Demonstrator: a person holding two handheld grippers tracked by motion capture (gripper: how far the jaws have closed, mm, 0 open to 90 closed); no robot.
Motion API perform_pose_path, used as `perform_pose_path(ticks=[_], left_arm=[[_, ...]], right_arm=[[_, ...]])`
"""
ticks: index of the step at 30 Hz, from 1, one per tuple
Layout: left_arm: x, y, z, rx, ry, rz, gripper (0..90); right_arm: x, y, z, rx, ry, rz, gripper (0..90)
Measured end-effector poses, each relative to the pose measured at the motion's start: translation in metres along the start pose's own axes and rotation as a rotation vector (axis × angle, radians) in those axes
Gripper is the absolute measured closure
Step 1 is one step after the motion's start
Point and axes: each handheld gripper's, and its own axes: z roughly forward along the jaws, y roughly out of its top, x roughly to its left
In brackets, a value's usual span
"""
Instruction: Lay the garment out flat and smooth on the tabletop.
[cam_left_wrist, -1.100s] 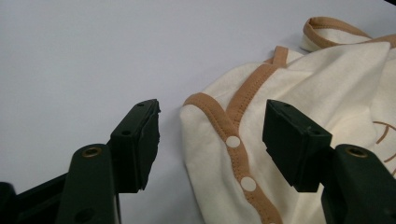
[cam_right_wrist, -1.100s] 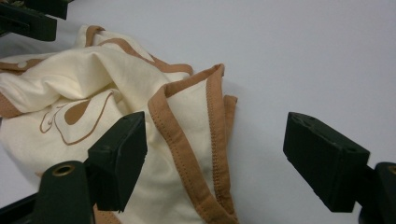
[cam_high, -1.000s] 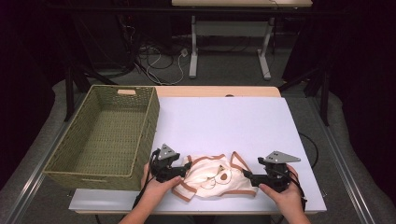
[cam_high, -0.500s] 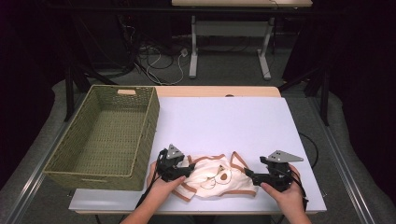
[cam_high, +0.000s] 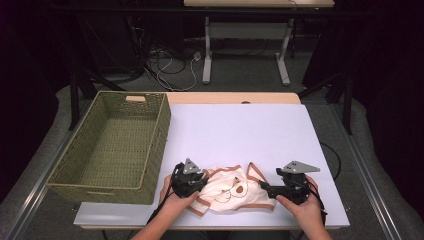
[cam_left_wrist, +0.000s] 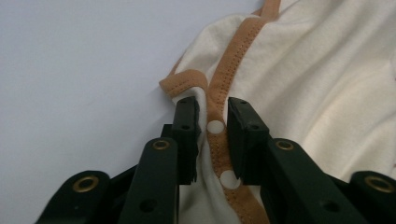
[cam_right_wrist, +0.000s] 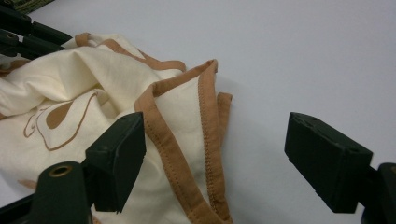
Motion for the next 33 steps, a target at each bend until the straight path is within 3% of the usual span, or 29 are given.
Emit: perform_pose_path(ticks=[4, 12, 22, 33], left_arm=[[-0.001, 0.0, -0.001, 0.003, 0.004, 0.016, 78.5], [0.0, 0.001, -0.005, 0.012, -0.018, 0.003, 79.2], [0.003, 0.002, -0.021, -0.04, -0.027, -0.032, 79.3], [0.002, 0.002, -0.028, -0.07, -0.029, -0.025, 79.2]], right_arm=[[0.002, 0.0, 0.003, 0.011, 0.003, 0.0, 22.0], [0.006, -0.001, 0.011, 0.026, 0.014, -0.01, 22.1], [0.011, -0.003, 0.018, 0.063, 0.046, -0.033, 24.3], [0.019, -0.006, 0.024, 0.104, 0.079, -0.078, 27.9]])
